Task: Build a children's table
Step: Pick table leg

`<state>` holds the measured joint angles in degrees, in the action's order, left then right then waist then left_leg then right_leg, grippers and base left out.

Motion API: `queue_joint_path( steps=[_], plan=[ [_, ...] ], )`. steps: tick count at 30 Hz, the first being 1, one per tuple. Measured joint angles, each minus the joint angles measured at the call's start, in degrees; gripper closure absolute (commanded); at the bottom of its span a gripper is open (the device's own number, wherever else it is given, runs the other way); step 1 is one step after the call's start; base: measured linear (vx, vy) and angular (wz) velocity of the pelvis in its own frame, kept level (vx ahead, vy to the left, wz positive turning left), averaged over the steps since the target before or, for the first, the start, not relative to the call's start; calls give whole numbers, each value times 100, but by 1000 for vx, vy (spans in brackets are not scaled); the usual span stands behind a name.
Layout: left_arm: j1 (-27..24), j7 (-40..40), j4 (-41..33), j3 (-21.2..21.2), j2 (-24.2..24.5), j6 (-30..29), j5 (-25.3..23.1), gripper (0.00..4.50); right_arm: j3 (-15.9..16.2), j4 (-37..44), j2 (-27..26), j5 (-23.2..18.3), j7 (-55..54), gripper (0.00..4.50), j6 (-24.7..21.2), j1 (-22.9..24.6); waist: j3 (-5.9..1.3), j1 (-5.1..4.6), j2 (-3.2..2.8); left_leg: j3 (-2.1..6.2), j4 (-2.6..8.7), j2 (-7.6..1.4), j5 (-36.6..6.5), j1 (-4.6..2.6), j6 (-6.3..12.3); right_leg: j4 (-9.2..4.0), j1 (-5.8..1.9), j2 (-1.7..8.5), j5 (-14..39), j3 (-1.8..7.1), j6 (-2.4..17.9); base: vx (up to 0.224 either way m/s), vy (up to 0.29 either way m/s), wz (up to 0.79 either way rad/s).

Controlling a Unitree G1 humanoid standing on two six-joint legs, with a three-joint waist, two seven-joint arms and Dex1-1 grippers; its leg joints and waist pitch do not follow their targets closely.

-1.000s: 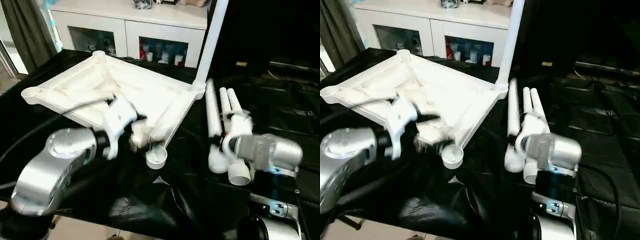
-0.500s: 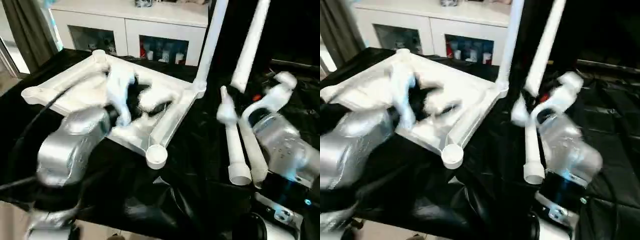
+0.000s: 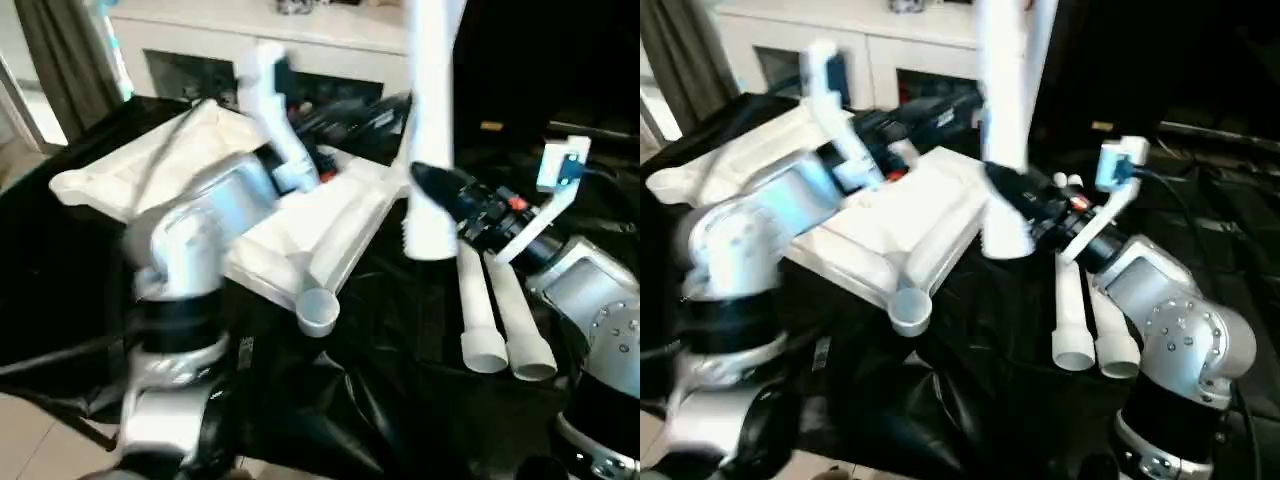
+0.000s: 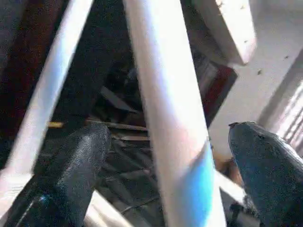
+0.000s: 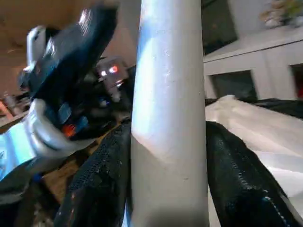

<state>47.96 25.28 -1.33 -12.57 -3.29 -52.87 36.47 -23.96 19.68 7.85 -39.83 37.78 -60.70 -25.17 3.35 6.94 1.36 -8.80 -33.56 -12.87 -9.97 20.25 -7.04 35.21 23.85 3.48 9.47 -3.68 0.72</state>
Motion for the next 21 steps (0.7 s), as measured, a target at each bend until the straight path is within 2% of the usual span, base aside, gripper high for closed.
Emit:
queue_joint_path(
  steps=[5,8,14,15,18,21],
  plan=[
    [-10,-96,53,23,-90,-112,59,0,173,4,161,-106,38,260,0,106,2,14,4,0,-2,0,4,24,8,-18,9,1,-19,-1,-10,0,0,0],
    [-10,-190,54,-22,-191,-207,223,0,436,32,353,-13,91,260,81,206,2,40,5,2,-3,0,4,27,8,-19,8,1,-19,-1,-11,0,0,0],
    [-17,-592,127,-309,-292,-476,432,38,1551,53,670,1037,-192,260,966,334,4,46,6,4,-6,0,4,30,8,-19,10,1,-20,-4,-12,0,0,0],
    [-27,-651,127,-324,-312,-477,433,60,1755,54,691,1225,-271,260,1099,357,5,50,9,5,-6,0,4,31,8,-22,9,1,-20,-4,-13,0,0,0],
    [-99,-806,122,-320,-319,-445,410,78,2079,43,627,1508,-519,261,1239,384,12,59,23,6,-7,0,4,37,8,-25,11,1,-20,-4,-15,0,0,0],
    [-134,-895,121,-275,-298,-418,308,114,2253,16,614,1693,-657,261,1345,385,15,61,28,11,-9,0,4,48,8,-26,14,1,-22,-4,-17,0,0,0]
  ],
)
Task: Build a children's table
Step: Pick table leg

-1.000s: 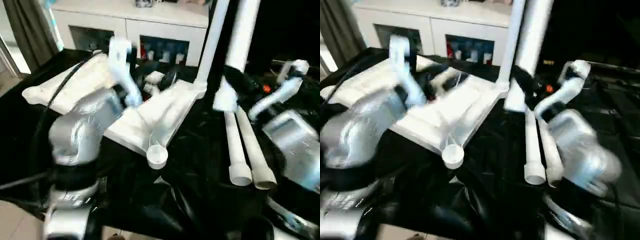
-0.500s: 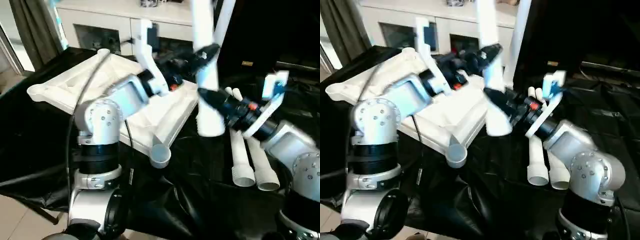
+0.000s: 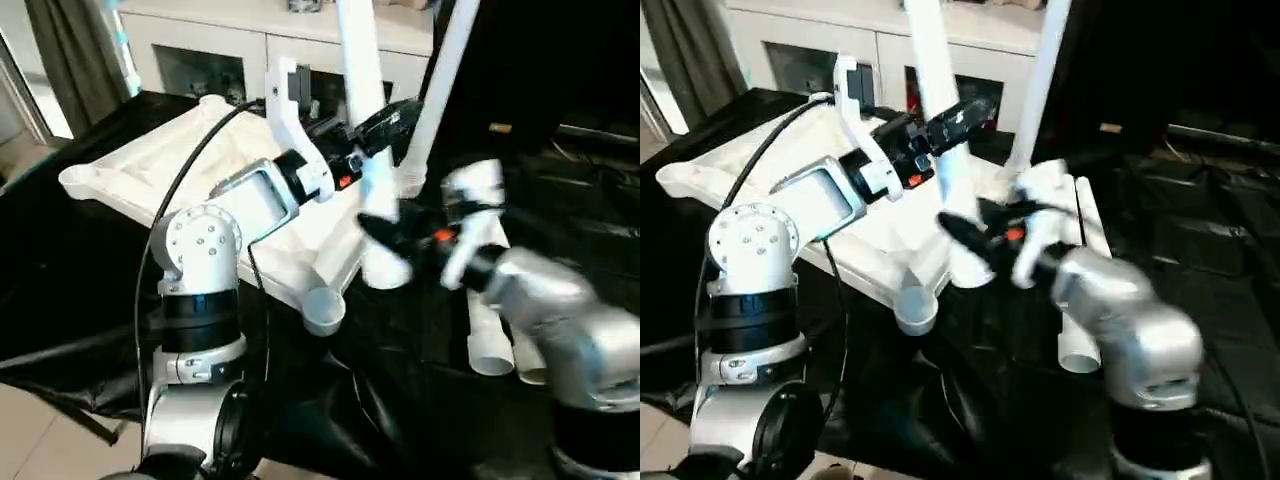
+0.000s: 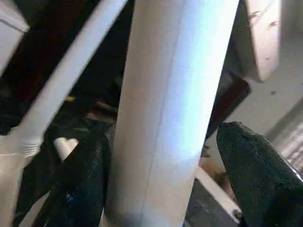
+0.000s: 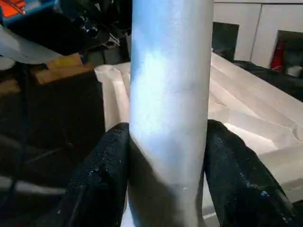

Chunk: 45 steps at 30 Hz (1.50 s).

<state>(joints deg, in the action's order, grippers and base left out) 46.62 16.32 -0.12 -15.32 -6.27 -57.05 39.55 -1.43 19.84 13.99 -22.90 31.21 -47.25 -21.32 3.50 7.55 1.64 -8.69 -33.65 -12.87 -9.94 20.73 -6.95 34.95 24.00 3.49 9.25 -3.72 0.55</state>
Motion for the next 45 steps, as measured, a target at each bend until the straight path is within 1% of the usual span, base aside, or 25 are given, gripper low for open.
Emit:
queue_joint_path(
  steps=[3,4,5,6,9,10,12,13,14,16,20,23,25,26,27,29,30,32,35,37,39,43,45],
  plan=[
    [0,-115,-5,99,42,27,-143,124,92,-49,-60,119,-135,261,165,0,-1,2,2,5,-2,0,0,9,0,0,1,0,0,0,-1,0,0,0],
    [0,-167,-5,158,44,47,-192,134,115,-79,-88,136,-200,261,199,-1,-1,2,2,6,-3,0,0,13,0,0,2,0,0,-1,-1,0,0,0],
    [-2,-210,-5,206,55,88,-240,155,140,-108,-116,151,-246,261,249,-1,-1,2,2,6,-4,0,0,15,0,0,2,0,0,-1,-2,0,0,0],
    [-4,-245,-6,286,81,139,-324,155,153,-133,-158,171,-295,261,293,-3,-1,1,2,6,-3,0,0,15,0,-1,2,0,0,-1,-2,0,0,0],
    [-72,-265,-14,510,181,260,-495,166,185,-180,-172,215,-337,261,306,-18,-1,0,2,7,-3,0,0,15,0,0,1,0,0,0,-3,0,0,0],
    [-131,-260,-17,667,239,306,-596,190,185,-205,-176,236,-376,261,306,-26,-1,0,2,7,-4,0,0,16,0,0,2,0,0,0,-3,0,0,0],
    [-186,-258,-17,831,282,360,-734,190,186,-208,-189,257,-411,261,306,-27,-1,-1,2,8,-5,0,0,17,0,0,2,0,-1,0,-4,0,0,0],
    [-190,-272,-17,901,314,394,-833,205,186,-208,-197,257,-436,261,306,-29,-1,-2,2,8,-6,0,0,17,0,0,2,0,-1,0,-5,0,0,0],
    [-190,-287,-17,944,337,403,-889,205,186,-208,-198,257,-448,261,306,-32,-1,-5,1,8,-6,0,0,16,0,0,1,0,-2,0,-5,0,0,0],
    [-191,-308,-16,981,353,405,-951,238,192,-212,-198,256,-466,261,306,-33,-1,-12,1,8,-8,0,0,16,0,1,1,0,-2,0,-6,0,0,0],
    [-190,-301,-16,1010,364,436,-949,243,195,-212,-200,253,-493,261,306,-45,-1,-24,1,8,-10,0,0,16,0,1,1,0,-2,0,-6,0,0,0],
    [-190,-292,-16,969,360,449,-910,260,195,-212,-200,249,-491,261,306,-67,-1,-36,1,8,-11,0,0,16,0,2,1,0,-3,0,-5,0,0,0],
    [-190,-282,-15,928,360,452,-852,260,195,-211,-200,240,-480,191,306,-81,-1,-42,1,9,-12,0,0,16,0,3,1,0,-3,0,-5,0,0,0],
    [-190,-266,-8,902,364,452,-827,260,194,-211,-200,222,-471,191,306,-85,-1,-45,1,9,-12,0,0,16,0,3,1,0,-3,0,-5,0,0,0],
    [-191,-233,1,882,375,452,-806,260,188,-211,-202,184,-455,185,305,-94,-1,-48,1,9,-12,0,0,16,0,3,1,0,-3,0,-5,0,0,0],
    [-190,-104,6,840,419,452,-763,261,167,-211,-203,41,-435,157,294,-109,-1,-51,1,9,-12,0,0,16,0,3,0,0,-3,0,-5,0,0,0],
    [-190,49,22,844,517,449,-721,261,133,-211,-181,-32,-355,157,273,-111,-1,-50,1,9,-13,0,0,17,0,3,1,0,-3,0,-5,0,0,0],
    [-190,217,47,856,599,446,-657,262,111,-209,-140,-147,-244,138,247,-114,-1,-50,1,9,-13,0,0,17,0,3,0,0,-3,0,-5,0,0,0],
    [-190,448,52,936,744,436,-616,262,57,-210,-76,-268,-99,132,143,-133,-1,-44,1,10,-15,0,0,18,0,4,-1,0,-3,1,-4,0,0,0],
    [-180,887,79,1148,1026,376,-545,262,-112,-215,255,-644,261,132,-172,-202,-1,-34,1,11,-19,0,1,20,1,5,-2,0,-4,3,-4,0,0,0],
    [-174,1174,116,1209,1215,344,-536,262,-277,-215,441,-877,520,132,-373,-241,-3,-36,3,11,-21,0,1,22,1,5,-1,-1,-4,3,-5,0,0,0],
    [-142,1886,135,1439,1543,235,-395,262,-323,-253,927,-1362,1119,132,-889,-293,-3,-17,4,11,-24,-1,2,20,2,9,-3,0,-5,3,-3,0,0,0],
    [-112,2233,137,1579,1714,218,-336,262,-327,-321,1056,-1558,1336,132,-1105,-374,-3,-12,5,11,-25,-1,3,19,4,13,-1,0,-8,3,1,0,0,0]
  ],
)
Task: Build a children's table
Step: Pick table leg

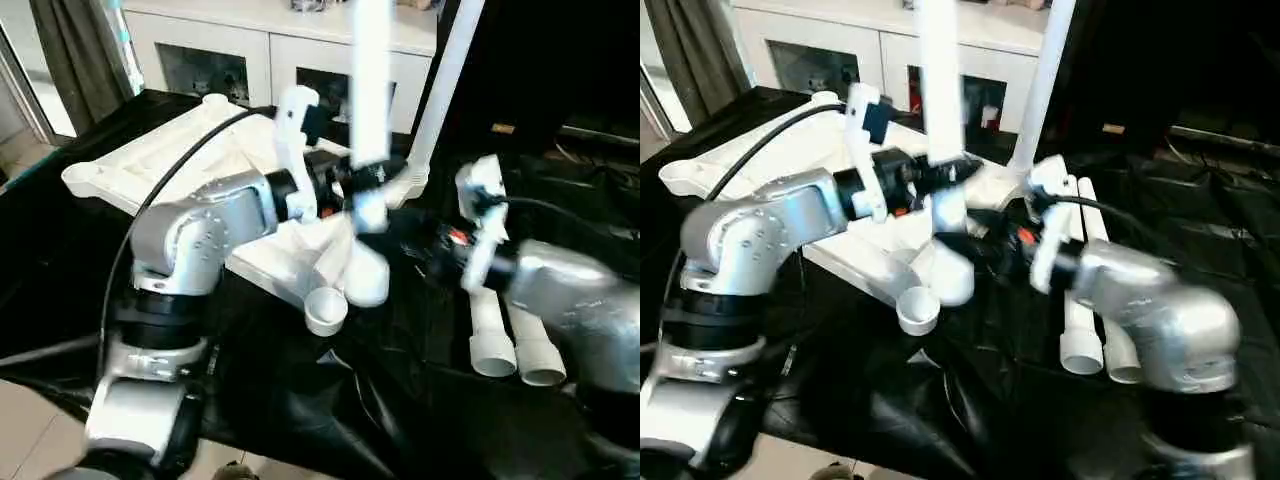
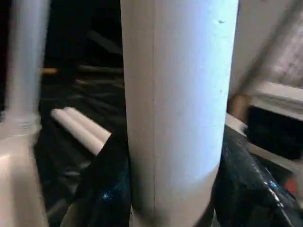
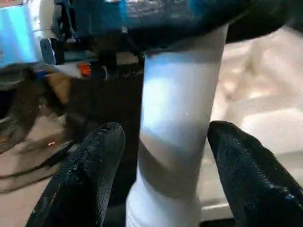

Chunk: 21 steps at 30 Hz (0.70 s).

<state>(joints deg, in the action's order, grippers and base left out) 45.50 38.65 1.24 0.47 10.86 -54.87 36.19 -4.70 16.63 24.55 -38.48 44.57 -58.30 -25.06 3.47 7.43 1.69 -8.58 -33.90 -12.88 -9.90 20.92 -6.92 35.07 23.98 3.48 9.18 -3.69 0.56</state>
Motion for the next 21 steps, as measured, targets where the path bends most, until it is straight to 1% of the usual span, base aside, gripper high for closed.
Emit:
queue_joint_path(
  steps=[2,6,12,21],
  plan=[
    [57,320,1,137,105,-6,26,262,3,-113,177,-159,246,132,-149,-95,-1,14,2,0,-1,0,2,-4,3,2,-3,0,0,0,0,0,0,0],
    [135,503,1,213,107,-31,110,262,48,-123,274,-244,436,132,-234,-167,-2,59,4,0,-3,0,6,-3,6,7,-2,1,-1,0,1,0,0,0],
    [140,784,-8,281,108,-48,246,262,307,-239,399,-414,611,132,-530,-210,-4,80,8,0,-7,0,7,-2,7,9,-3,2,-3,0,3,0,0,0],
    [140,847,-8,279,87,-47,294,262,414,-394,417,-434,691,132,-549,-285,-4,84,15,0,-8,0,8,-2,7,10,-2,2,-3,0,2,0,0,0]
  ],
)
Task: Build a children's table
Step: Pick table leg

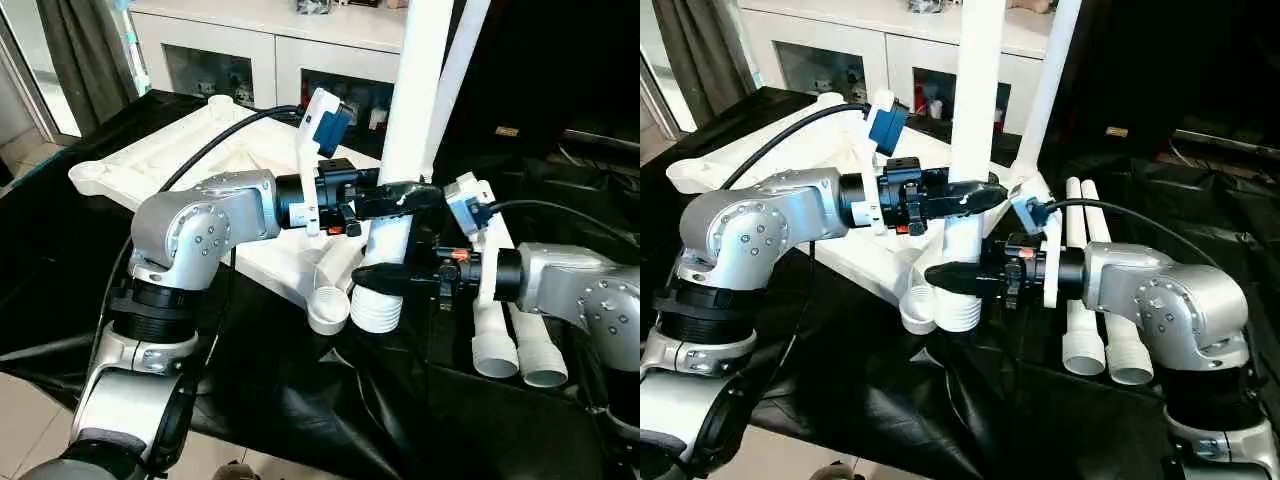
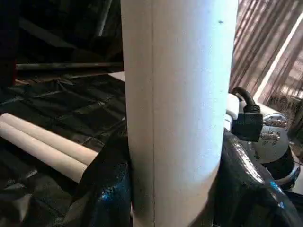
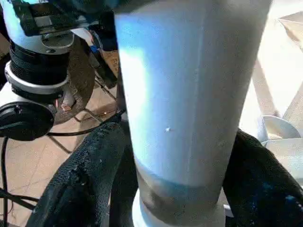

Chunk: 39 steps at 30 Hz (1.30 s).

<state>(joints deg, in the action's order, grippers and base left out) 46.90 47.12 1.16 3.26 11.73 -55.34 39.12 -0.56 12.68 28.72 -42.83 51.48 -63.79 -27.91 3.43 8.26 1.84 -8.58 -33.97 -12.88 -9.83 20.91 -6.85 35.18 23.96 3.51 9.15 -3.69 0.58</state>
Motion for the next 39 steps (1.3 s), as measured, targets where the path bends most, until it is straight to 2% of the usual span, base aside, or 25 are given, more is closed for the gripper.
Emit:
queue_joint_path(
  steps=[4,11,13,16,20,29,30,31,33,35,39],
  plan=[
    [0,0,0,-30,-19,0,56,262,40,-61,16,2,-2,132,5,-105,-2,0,5,0,0,0,0,-1,-1,2,0,0,0,-1,0,0,0,0],
    [0,0,0,-42,-25,-12,62,262,60,-66,15,9,-17,213,35,-106,-5,1,21,0,-1,0,0,1,0,1,0,0,0,0,0,0,0,0],
    [0,0,0,-42,-24,-25,79,262,69,-87,26,23,-20,217,49,-107,-6,2,23,0,-2,0,0,0,-1,2,0,0,0,0,0,0,0,0],
    [0,-3,1,-55,-18,-48,87,262,96,-98,29,22,-18,248,77,-115,-7,1,26,0,-2,0,1,0,-1,3,0,0,0,-1,0,0,0,0],
    [0,-36,3,-57,-35,-54,101,262,107,-98,61,21,7,260,95,-116,-13,3,41,0,-3,0,0,0,0,2,0,0,0,0,0,0,0,0],
    [0,-93,2,-99,-68,-64,116,262,148,-105,76,70,21,261,237,-116,-15,1,52,0,-4,0,1,0,0,3,0,0,0,0,0,0,0,0],
    [0,-96,2,-107,-68,-64,117,262,164,-108,77,79,21,205,281,-116,-15,1,52,0,-4,0,0,0,-1,3,0,0,0,-1,-1,0,0,0],
    [0,-96,2,-110,-66,-64,117,262,173,-113,77,82,20,191,300,-116,-15,2,52,0,-4,0,0,0,-1,3,0,0,0,0,0,0,0,0],
    [0,-106,2,-112,-67,-64,120,262,184,-128,76,84,16,185,316,-116,-15,2,55,0,-5,0,0,1,-1,2,0,0,0,-1,-1,0,0,0],
    [0,-109,2,-112,-59,-65,120,262,212,-153,77,99,11,157,345,-116,-15,2,58,0,-5,0,0,1,-1,2,0,0,0,0,-1,0,0,0],
    [0,-109,2,-112,-52,-66,120,262,224,-154,77,143,3,149,379,-116,-14,1,58,0,-5,0,0,1,0,3,0,0,0,-1,0,0,0,0]
  ],
)
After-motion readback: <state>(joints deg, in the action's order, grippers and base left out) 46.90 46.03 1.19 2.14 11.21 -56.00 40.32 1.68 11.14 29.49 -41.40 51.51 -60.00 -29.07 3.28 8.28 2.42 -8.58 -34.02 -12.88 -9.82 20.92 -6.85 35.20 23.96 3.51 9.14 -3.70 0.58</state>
